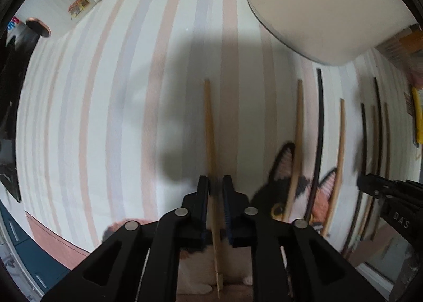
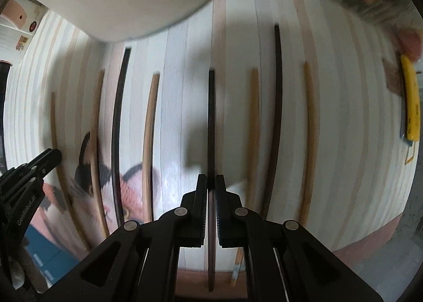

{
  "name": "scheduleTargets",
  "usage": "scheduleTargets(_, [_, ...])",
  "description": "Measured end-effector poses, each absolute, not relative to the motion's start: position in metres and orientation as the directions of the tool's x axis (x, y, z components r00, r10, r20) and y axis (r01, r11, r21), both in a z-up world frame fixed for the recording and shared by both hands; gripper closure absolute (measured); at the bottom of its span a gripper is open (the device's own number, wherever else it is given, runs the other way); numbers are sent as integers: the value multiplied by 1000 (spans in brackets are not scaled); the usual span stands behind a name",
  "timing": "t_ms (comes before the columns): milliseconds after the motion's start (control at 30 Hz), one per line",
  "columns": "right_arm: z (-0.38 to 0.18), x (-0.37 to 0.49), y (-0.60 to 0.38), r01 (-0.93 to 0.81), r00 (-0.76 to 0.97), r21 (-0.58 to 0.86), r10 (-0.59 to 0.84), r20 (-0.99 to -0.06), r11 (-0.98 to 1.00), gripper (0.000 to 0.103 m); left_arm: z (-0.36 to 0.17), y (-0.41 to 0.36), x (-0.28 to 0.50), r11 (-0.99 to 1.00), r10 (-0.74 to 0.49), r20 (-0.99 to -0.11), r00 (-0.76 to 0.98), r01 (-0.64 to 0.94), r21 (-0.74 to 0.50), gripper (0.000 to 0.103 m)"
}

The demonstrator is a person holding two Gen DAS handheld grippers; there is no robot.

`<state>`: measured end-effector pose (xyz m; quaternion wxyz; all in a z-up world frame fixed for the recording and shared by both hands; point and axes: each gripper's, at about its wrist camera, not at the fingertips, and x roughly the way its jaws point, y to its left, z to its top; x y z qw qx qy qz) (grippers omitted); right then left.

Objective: Organize utensils
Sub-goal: 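Grasp a light wooden chopstick with the left tool while the right tool grasps a black chopstick, then lift both chopsticks and lower them into the beige holder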

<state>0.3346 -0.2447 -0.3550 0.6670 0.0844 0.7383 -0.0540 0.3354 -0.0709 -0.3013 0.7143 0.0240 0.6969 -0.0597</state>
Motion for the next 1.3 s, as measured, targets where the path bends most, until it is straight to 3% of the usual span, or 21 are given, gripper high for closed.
scheduleTargets(700, [-360, 317, -217, 180, -50, -19, -10, -999, 984, 86, -306, -79, 317, 994, -13, -997, 77, 110, -5, 95])
scheduleTargets(733, [-361, 315, -219, 186, -46, -16, -8, -999, 982, 87, -305, -78, 316, 994, -7, -996, 87, 109, 2, 98])
scheduleTargets(767, [-361, 313, -224, 191, -37, -19, -12, -999, 981, 95, -304, -77, 315, 994, -2, -996, 93, 109, 8, 98])
scheduleTargets(833, [-359, 311, -232, 202, -15, -12, -9, -1000, 979, 97, -301, -73, 313, 994, 20, -995, 102, 104, 31, 98])
scheduleTargets(1300, [-299, 279, -259, 278, 197, 93, 38, -980, 956, 98, -231, -39, 291, 999, 6, -957, 289, 37, 17, 99])
